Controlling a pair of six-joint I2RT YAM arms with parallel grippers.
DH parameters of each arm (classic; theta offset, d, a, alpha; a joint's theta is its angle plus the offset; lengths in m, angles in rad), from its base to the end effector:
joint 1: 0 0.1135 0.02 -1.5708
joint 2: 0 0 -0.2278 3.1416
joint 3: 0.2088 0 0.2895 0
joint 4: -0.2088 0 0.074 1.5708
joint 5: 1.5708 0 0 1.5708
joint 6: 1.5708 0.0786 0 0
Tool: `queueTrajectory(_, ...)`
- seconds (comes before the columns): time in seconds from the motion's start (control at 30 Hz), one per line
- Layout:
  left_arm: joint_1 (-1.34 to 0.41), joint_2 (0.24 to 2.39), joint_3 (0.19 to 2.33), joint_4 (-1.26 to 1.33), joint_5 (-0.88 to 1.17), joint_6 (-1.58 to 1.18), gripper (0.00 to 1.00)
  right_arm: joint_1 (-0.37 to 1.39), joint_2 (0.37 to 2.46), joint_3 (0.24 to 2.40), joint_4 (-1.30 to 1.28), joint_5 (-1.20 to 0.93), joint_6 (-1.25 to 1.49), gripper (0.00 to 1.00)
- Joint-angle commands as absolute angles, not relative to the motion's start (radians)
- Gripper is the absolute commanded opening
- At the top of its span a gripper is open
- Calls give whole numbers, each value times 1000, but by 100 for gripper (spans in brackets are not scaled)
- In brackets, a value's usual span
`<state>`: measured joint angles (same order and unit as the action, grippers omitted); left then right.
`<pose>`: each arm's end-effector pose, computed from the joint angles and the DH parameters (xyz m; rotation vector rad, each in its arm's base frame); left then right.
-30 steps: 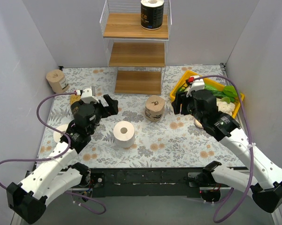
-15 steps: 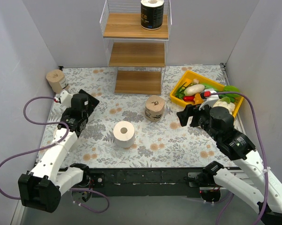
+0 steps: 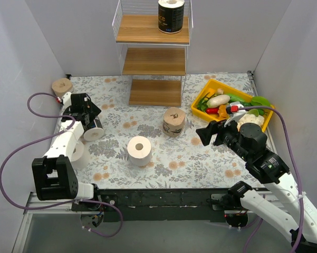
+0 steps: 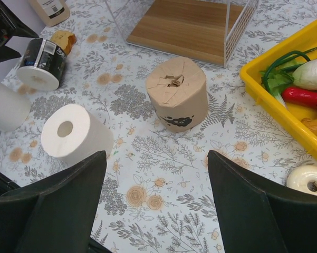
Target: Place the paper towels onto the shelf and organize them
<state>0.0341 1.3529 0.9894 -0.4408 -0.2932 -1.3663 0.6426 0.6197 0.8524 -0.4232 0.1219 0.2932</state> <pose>0.3593 0.0350 0.1838 -1.6205 1.7062 -0.3125 0.2023 0.1395 0.3407 -0.2227 1.7814 0.5700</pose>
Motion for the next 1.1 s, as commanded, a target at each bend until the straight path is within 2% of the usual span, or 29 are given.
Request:
queueTrajectory(0.0, 54, 1335, 1026, -442, -244, -1227, 77, 646, 629, 844, -354, 83, 299, 84)
queueTrajectory(0.23, 54, 1342, 1011, -442, -298, -1158, 73, 646, 638, 844, -345, 64, 293, 84)
queueTrajectory(0.37, 55, 1371, 1019, -463, -324, -1157, 55, 644, 634, 836, -347, 63, 295, 83)
queueTrajectory(0.53, 55, 1365, 991, -440, -278, -1170, 45, 644, 612, 816, -339, 63, 296, 82)
queueTrajectory(0.6, 57, 1367, 976, -449, -262, -1180, 38, 644, 609, 816, -339, 61, 298, 82)
queueTrajectory(0.77, 57, 1333, 927, -448, -229, -1207, 34, 646, 604, 818, -341, 63, 296, 82)
queueTrajectory(1.07, 52, 1253, 795, -448, -105, -1299, 33, 644, 603, 811, -337, 55, 305, 82)
